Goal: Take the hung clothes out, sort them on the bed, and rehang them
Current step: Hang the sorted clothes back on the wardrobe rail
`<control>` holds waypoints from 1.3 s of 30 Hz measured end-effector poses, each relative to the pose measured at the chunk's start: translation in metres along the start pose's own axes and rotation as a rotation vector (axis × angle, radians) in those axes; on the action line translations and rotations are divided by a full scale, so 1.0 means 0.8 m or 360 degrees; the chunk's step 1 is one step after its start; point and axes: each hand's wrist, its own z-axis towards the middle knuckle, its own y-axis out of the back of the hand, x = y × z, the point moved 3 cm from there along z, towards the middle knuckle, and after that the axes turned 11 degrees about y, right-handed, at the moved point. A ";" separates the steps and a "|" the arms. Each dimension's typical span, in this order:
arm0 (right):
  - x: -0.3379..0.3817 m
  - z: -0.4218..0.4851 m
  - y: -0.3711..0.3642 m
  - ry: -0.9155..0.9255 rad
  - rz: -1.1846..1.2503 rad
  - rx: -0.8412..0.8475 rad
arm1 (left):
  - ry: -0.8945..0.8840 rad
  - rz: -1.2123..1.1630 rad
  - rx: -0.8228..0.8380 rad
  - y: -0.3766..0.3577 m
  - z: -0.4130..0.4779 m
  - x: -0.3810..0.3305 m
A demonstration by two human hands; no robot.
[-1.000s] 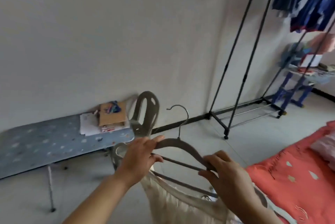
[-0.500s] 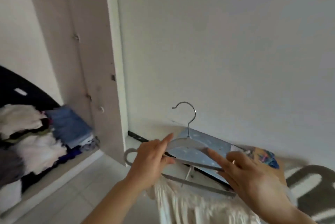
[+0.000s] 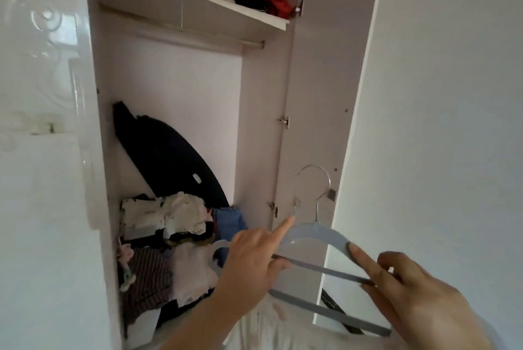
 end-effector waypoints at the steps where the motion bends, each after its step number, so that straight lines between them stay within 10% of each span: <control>1: -0.009 0.018 -0.022 0.0037 -0.0002 -0.0024 | 0.0010 0.0051 -0.0046 -0.005 0.016 0.015; 18: -0.161 0.288 -0.338 0.0416 0.0216 -0.0332 | 0.0478 0.0432 -0.0245 -0.052 0.295 0.219; 39: -0.233 0.665 -0.593 0.0298 -0.0244 -0.0502 | 0.0318 0.0348 -0.0307 -0.094 0.661 0.532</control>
